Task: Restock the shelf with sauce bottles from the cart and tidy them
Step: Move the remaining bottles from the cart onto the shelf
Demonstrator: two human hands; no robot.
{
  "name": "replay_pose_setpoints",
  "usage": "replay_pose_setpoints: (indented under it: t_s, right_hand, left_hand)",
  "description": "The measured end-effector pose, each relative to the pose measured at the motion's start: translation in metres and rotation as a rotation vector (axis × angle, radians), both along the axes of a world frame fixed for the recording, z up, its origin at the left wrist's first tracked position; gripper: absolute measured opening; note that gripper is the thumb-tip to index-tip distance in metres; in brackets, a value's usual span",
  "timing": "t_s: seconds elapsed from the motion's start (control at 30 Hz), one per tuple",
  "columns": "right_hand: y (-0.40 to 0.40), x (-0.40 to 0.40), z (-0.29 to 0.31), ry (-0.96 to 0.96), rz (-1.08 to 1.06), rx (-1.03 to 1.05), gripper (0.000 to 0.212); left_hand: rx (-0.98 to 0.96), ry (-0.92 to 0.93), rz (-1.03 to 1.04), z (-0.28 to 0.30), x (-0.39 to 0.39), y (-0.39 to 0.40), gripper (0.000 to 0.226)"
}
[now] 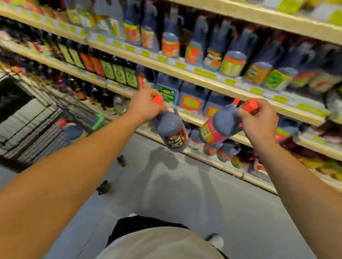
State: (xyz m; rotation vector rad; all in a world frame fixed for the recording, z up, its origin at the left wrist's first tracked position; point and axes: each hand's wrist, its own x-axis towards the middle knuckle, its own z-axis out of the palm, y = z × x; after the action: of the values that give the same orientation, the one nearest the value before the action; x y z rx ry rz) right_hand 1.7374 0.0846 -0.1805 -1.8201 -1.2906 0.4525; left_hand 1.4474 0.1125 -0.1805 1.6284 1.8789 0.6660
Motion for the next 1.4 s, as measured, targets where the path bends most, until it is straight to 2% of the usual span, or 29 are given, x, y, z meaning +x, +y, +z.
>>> replay_pose_setpoints:
  t_s: [0.1,0.27,0.5,0.7,1.0,1.4]
  right_hand:
    - [-0.020,0.072,0.007,0.013,-0.032,0.022,0.011]
    - [-0.049,0.174,0.019,-0.056,-0.075,0.054,0.014]
    - [-0.070,0.264,0.031,-0.054,-0.125,0.107,0.020]
    - [-0.063,0.307,0.033,-0.025,-0.164,0.144,0.020]
    - [-0.022,0.344,0.037,-0.045,-0.183,0.200,0.018]
    - [0.044,0.361,0.040,-0.027,-0.195,0.208,0.015]
  left_hand:
    - [0.041,0.021,-0.049,0.002,0.073,-0.001,0.030]
    - [0.153,-0.001,-0.110,0.013,0.181,-0.012,0.021]
    - [0.311,-0.061,-0.176,0.034,0.294,-0.018,0.022]
    - [0.432,-0.088,-0.191,0.047,0.359,0.005,0.024]
    - [0.489,-0.159,-0.158,0.055,0.419,0.078,0.024]
    - [0.492,0.042,-0.348,0.037,0.467,0.160,0.025]
